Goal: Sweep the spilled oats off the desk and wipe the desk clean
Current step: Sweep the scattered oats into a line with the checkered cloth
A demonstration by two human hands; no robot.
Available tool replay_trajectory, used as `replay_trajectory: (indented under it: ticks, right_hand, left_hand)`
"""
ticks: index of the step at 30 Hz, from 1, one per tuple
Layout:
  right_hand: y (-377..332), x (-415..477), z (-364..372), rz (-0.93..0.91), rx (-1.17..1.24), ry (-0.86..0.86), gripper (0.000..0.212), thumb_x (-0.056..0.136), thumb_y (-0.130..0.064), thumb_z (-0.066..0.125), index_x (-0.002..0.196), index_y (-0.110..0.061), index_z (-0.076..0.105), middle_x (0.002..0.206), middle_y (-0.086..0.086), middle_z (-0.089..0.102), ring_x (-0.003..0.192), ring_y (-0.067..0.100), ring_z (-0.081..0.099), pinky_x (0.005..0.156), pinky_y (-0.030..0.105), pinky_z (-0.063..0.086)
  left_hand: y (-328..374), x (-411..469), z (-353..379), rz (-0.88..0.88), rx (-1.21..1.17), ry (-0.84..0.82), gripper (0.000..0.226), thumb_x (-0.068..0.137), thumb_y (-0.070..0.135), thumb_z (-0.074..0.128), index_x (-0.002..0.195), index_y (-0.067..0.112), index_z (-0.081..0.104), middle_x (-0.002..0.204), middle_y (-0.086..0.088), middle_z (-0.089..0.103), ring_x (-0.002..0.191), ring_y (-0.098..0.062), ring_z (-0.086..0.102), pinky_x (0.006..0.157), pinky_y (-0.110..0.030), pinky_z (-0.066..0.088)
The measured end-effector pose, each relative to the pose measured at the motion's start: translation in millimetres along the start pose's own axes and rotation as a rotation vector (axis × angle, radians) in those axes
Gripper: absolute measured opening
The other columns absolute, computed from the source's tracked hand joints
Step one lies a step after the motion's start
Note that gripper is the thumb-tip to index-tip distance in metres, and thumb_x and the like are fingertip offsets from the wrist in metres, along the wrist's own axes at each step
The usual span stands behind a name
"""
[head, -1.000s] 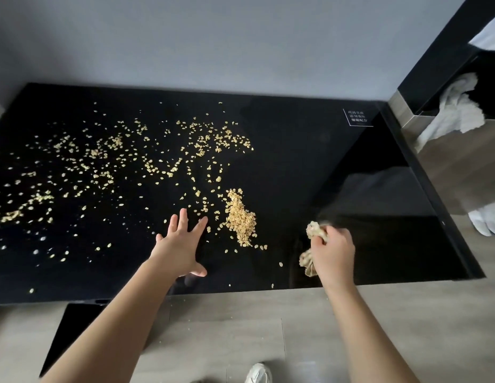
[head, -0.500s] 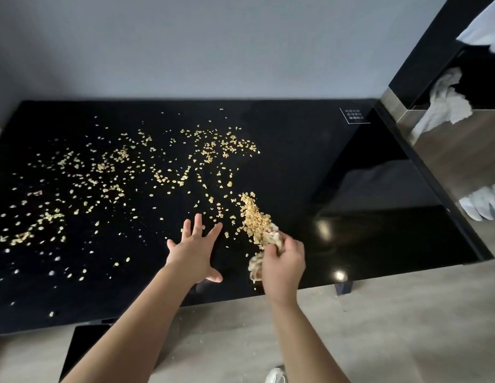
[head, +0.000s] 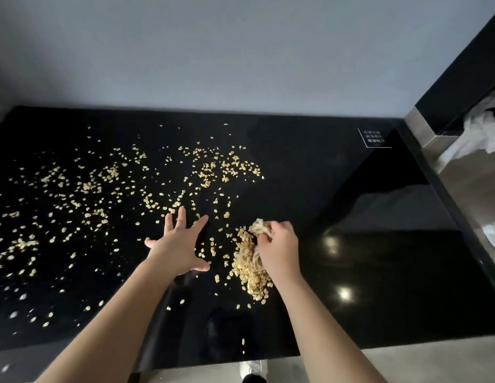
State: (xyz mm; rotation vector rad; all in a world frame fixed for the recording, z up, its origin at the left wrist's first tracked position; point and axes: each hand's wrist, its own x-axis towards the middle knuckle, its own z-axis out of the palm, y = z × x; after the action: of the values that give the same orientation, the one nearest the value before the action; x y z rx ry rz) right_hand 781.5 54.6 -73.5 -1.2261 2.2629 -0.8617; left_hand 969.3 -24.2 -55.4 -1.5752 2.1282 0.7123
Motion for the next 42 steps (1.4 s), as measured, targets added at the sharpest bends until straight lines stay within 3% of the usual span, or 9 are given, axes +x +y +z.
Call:
replay_trajectory:
  ticks: [5,9,13,21,27,30,33,36,42]
  right_hand:
    - [11,62,-36,0.017,0.051,0.160,0.015,0.091,-0.006,0.059,0.104,-0.004,0.067,0.104,-0.002,0.051,0.073,0.000,0.051,0.063,0.001,0.040]
    - [19,130,-39,0.049,0.004,0.211,0.023,0.092,-0.006,0.057,0.114,-0.002,0.063,0.115,0.009,0.051,0.090,0.018,0.058,0.080,0.020,0.042]
    - [14,160,-16,0.007,-0.054,0.173,0.022,0.092,-0.007,0.057,0.112,-0.002,0.062,0.116,0.008,0.050,0.088,0.021,0.058,0.076,0.021,0.038]
    - [-29,143,24,-0.479,-0.062,-0.315,0.030,0.091,-0.010,0.059,0.120,-0.013,0.064,0.113,-0.006,0.050,0.089,0.004,0.052,0.080,0.017,0.046]
    - [-28,107,7,-0.436,0.103,-0.691,0.027,0.089,-0.008,0.061,0.114,-0.016,0.067,0.107,-0.012,0.055,0.097,0.002,0.057,0.089,0.018,0.048]
    - [-27,134,-13,-0.263,0.166,-0.442,0.028,0.089,-0.004,0.059,0.112,-0.017,0.067,0.106,-0.011,0.057,0.096,0.001,0.059,0.088,0.016,0.048]
    - [-18,171,-36,-0.134,0.095,-0.072,0.024,0.087,-0.005,0.059,0.108,-0.013,0.069,0.104,-0.003,0.058,0.095,0.011,0.060,0.078,0.010,0.039]
    - [7,182,-59,-0.055,-0.040,0.020,0.022,0.090,-0.007,0.058,0.109,-0.009,0.068,0.105,0.000,0.055,0.092,0.013,0.056,0.071,0.007,0.036]
    - [49,127,-59,0.013,-0.260,0.099,0.029,0.086,-0.002,0.063,0.114,-0.007,0.068,0.109,0.005,0.053,0.091,0.021,0.060,0.081,0.028,0.049]
  left_hand:
    - [1,18,-6,-0.005,-0.026,0.027,0.112,0.070,0.051,0.077,0.148,0.048,-0.004,0.156,0.001,-0.027,0.144,-0.027,-0.023,0.104,-0.075,0.016]
    - [3,35,-20,-0.031,-0.064,0.061,0.109,0.070,0.050,0.077,0.148,0.049,0.001,0.157,0.004,-0.025,0.145,-0.025,-0.021,0.102,-0.076,0.019]
    - [10,52,-33,-0.041,-0.065,0.037,0.112,0.070,0.050,0.078,0.148,0.049,-0.002,0.156,0.003,-0.026,0.144,-0.027,-0.023,0.102,-0.076,0.017]
    - [6,67,-43,-0.025,-0.022,0.032,0.117,0.066,0.055,0.079,0.146,0.052,-0.006,0.155,0.006,-0.030,0.144,-0.026,-0.024,0.103,-0.076,0.017]
    - [3,73,-57,0.008,0.005,0.021,0.117,0.067,0.051,0.080,0.147,0.049,-0.006,0.156,0.004,-0.028,0.145,-0.028,-0.021,0.103,-0.074,0.022]
    - [-1,74,-59,0.031,0.014,0.028,0.114,0.067,0.052,0.079,0.148,0.047,-0.001,0.158,0.004,-0.020,0.146,-0.028,-0.014,0.106,-0.065,0.032]
    - [-7,77,-74,0.053,-0.007,0.106,0.101,0.069,0.054,0.077,0.149,0.040,0.017,0.158,0.003,0.011,0.144,-0.025,0.015,0.105,-0.048,0.041]
    - [-7,83,-87,0.084,0.023,0.238,0.092,0.068,0.057,0.076,0.144,0.035,0.030,0.144,0.003,0.031,0.132,-0.021,0.031,0.102,-0.043,0.041]
    - [-4,96,-76,0.073,0.063,0.114,0.118,0.063,0.060,0.078,0.151,0.035,0.003,0.160,-0.002,-0.009,0.147,-0.033,-0.006,0.113,-0.060,0.021]
